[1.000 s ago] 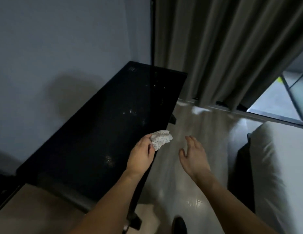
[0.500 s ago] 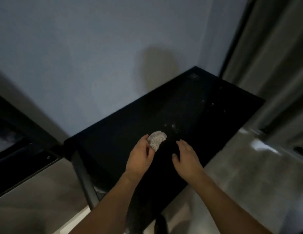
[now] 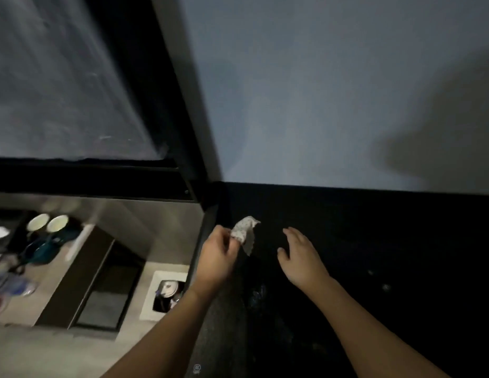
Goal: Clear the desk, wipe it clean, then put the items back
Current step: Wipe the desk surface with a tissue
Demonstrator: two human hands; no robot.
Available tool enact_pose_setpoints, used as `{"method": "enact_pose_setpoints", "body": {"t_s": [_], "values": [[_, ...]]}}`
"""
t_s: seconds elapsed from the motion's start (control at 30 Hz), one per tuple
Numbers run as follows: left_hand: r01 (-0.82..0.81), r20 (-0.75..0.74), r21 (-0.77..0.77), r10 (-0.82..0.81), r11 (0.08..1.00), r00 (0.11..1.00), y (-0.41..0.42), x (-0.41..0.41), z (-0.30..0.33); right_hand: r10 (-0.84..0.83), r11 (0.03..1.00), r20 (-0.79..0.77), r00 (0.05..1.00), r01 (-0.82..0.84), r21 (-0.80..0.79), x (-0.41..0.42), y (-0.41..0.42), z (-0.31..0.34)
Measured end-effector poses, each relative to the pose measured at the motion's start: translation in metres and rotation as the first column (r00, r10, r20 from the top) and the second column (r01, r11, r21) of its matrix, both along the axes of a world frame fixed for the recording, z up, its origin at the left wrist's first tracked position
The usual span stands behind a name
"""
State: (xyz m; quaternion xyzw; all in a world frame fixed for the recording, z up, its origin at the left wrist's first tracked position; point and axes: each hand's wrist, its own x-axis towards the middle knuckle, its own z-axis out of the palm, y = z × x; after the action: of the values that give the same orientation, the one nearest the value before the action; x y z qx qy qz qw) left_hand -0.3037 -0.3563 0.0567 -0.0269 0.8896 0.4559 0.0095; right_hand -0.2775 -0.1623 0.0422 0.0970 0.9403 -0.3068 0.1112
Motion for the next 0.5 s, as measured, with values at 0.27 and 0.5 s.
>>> {"method": "enact_pose_setpoints", "body": {"t_s": [0.27,0.5], "values": [[-0.038,-0.069,-0.172,0.026,0.984,0.997,-0.023,-0.094,-0.044,0.143,0.988,0.064,0.988,-0.146,0.052,-0.118,-0.012,-0.072],[0.011,-0.206,-0.258,-0.066,0.966,0.976,-0.014,-0.215,-0.145,0.162,0.953,-0.03,0.986,-0.149,0.262,-0.207,-0.011,-0.173]]}}
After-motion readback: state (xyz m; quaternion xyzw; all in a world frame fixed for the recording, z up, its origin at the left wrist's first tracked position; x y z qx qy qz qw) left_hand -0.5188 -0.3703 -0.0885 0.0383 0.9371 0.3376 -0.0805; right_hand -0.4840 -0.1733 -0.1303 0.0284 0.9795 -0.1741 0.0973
